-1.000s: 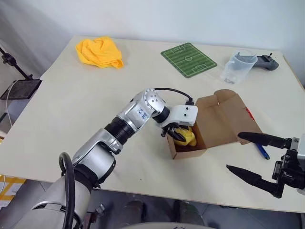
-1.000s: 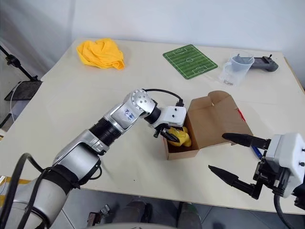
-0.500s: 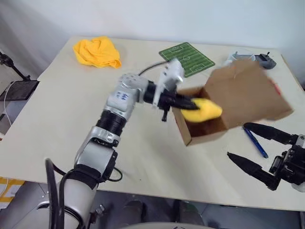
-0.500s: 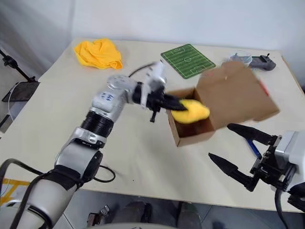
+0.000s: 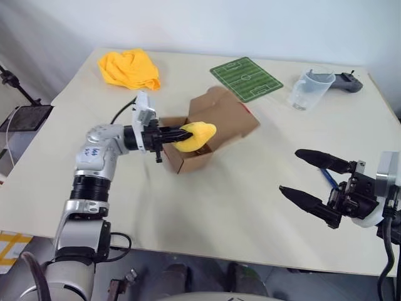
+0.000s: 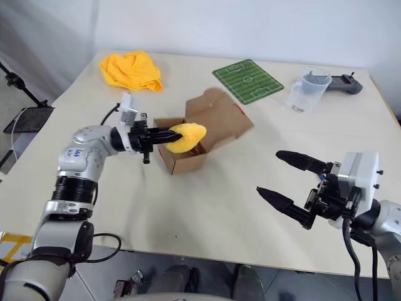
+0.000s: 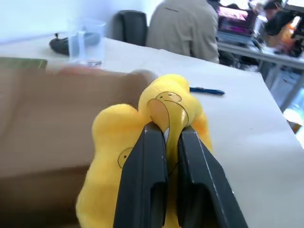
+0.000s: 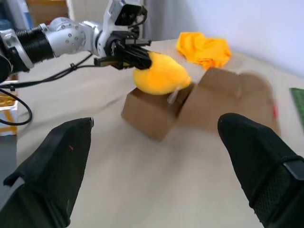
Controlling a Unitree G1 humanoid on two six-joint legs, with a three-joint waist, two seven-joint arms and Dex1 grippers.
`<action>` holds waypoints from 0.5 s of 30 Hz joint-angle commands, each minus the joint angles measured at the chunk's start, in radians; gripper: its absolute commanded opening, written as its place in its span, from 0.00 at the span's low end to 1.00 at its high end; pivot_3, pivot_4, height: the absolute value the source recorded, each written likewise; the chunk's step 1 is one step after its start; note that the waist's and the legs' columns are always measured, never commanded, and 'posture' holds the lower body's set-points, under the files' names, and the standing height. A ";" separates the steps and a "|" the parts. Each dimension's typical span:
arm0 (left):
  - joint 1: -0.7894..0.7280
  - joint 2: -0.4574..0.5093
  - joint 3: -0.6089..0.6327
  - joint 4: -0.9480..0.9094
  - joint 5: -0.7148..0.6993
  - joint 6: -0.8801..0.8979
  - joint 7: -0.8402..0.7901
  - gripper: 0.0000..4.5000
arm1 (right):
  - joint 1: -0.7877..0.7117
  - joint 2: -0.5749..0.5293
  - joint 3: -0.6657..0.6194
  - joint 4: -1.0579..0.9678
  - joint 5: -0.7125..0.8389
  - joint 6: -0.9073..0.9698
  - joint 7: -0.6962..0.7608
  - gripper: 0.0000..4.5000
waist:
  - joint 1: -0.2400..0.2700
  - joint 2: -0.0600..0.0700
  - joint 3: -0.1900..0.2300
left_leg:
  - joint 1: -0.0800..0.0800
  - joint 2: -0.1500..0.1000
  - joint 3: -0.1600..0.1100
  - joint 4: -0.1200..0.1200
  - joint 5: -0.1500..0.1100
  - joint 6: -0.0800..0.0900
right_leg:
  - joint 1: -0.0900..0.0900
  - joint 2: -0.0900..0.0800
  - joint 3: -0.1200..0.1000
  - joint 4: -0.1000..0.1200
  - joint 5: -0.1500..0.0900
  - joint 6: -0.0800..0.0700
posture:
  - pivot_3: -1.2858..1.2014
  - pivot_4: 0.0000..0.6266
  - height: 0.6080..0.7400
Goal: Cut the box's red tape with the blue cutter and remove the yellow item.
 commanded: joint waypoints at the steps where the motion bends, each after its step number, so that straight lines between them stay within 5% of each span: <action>1: -0.008 -0.030 -0.037 -0.068 0.009 -0.034 0.008 0.00 | -0.002 -0.015 -0.010 -0.008 -0.010 -0.025 0.018 1.00 | -0.001 0.000 0.000 | 0.000 0.000 0.000 0.000 0.000 0.000 | 0.000 0.000 0.000 0.000 0.000 0.000 | 0.52 0.24 1.00; 7: -0.039 -0.005 0.092 -0.132 -0.151 0.086 0.026 0.00 | 0.003 0.008 -0.015 -0.016 -0.001 -0.041 0.017 1.00 | -0.016 0.000 0.000 | -0.001 0.001 0.002 0.000 0.000 -0.001 | -0.001 0.001 0.000 0.000 0.000 0.000 | 0.52 0.24 1.00; 11: -0.008 0.133 0.239 -0.172 -0.262 0.220 0.054 0.00 | -0.003 0.025 0.015 -0.022 0.023 -0.058 0.045 1.00 | -0.040 0.000 0.000 | 0.001 0.003 0.003 -0.001 0.000 -0.002 | -0.001 0.002 0.000 0.000 0.000 0.000 | 0.52 0.24 1.00; 15: 0.113 0.284 0.312 -0.176 -0.214 0.179 0.066 0.00 | -0.054 0.035 0.111 -0.021 0.012 -0.062 0.062 1.00 | -0.049 0.001 0.000 | 0.003 0.003 0.003 -0.002 0.000 -0.002 | -0.001 0.002 0.001 0.001 0.000 0.000 | 0.52 0.24 1.00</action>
